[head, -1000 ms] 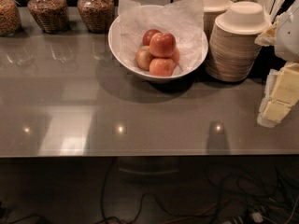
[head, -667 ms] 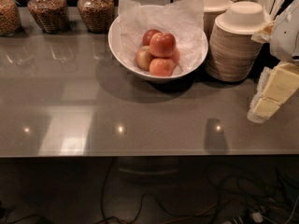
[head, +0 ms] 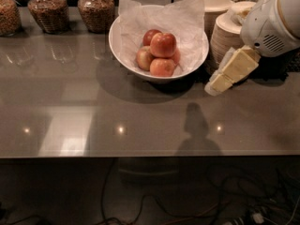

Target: Pick apple from white bowl

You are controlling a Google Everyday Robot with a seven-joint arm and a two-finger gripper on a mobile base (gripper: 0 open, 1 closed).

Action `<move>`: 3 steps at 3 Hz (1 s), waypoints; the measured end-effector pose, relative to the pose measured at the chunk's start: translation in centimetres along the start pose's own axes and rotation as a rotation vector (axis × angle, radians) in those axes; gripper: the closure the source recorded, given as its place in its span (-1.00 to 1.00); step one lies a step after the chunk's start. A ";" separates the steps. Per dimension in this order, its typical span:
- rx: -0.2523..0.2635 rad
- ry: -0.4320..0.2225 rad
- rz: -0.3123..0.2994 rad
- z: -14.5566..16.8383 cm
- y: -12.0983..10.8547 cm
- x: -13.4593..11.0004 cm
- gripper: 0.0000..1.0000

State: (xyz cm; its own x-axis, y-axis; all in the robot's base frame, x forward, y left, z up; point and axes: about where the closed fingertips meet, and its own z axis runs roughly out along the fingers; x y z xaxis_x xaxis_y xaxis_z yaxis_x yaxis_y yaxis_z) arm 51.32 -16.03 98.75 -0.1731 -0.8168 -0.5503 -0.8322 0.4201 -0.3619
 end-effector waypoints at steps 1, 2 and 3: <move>0.033 -0.122 0.054 1.5 -2.4 -3.2 -1.00; 0.018 -0.215 0.111 3.4 -4.1 -5.6 -1.00; -0.048 -0.312 0.148 6.1 -4.7 -7.4 -1.00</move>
Offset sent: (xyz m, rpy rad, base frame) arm 0.0973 0.0609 0.0242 0.3697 -0.0635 -0.0227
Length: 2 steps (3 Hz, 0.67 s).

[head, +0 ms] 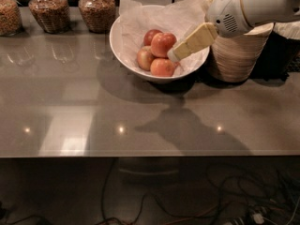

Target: Pick apple from white bowl

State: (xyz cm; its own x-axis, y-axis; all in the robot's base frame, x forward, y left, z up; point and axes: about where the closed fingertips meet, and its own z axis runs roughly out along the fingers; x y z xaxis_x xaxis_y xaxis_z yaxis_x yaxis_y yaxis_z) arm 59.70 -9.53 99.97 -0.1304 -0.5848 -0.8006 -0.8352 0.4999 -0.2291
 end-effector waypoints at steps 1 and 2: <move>-0.009 -0.007 0.011 0.3 0.0 0.1 -1.00; 0.007 -0.038 0.010 0.7 0.1 -0.1 -1.00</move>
Offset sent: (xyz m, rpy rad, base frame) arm 0.0071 0.0056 -0.0058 0.0749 -0.0560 -0.0201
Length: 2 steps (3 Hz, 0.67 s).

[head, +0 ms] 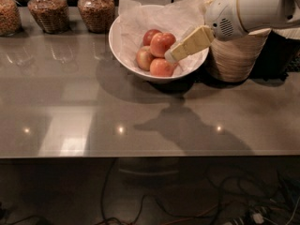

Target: Pick apple from white bowl

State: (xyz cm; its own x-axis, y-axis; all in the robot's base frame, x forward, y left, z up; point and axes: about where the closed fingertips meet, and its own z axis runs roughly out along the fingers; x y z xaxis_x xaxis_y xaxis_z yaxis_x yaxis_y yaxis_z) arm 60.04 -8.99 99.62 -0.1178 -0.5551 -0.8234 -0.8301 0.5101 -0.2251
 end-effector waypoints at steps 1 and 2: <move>0.008 -0.055 -0.010 1.9 0.3 -0.5 -1.00; 0.012 -0.104 -0.014 4.2 0.3 -1.1 -1.00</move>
Offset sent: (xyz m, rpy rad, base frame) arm 0.0392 0.0509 -0.0245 0.1271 -0.1020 0.0238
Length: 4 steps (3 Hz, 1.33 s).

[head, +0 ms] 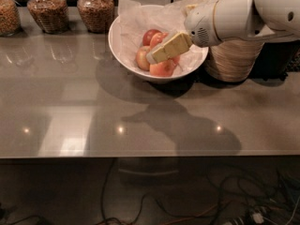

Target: Pick apple from white bowl

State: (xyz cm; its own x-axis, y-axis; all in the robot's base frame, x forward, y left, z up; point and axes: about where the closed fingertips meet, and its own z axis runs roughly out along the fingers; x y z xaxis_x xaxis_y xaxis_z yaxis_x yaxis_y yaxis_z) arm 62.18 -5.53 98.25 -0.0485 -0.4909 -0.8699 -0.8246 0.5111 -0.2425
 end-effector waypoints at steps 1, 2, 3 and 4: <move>0.000 -0.032 0.008 1.9 0.0 0.1 -1.00; 0.009 -0.045 0.034 3.4 -0.4 1.0 -1.00; 0.030 -0.050 0.061 4.5 -1.2 2.0 -1.00; 0.050 -0.051 0.085 5.5 -2.1 3.1 -1.00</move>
Offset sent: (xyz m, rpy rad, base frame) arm 0.0369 0.0179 -0.0380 0.0884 0.0034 -0.0392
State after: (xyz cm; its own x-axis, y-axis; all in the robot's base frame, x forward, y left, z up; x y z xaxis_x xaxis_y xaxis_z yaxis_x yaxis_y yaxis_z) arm 66.82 -4.23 93.75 -0.0874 -0.4085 -0.9086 -0.7898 0.5843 -0.1867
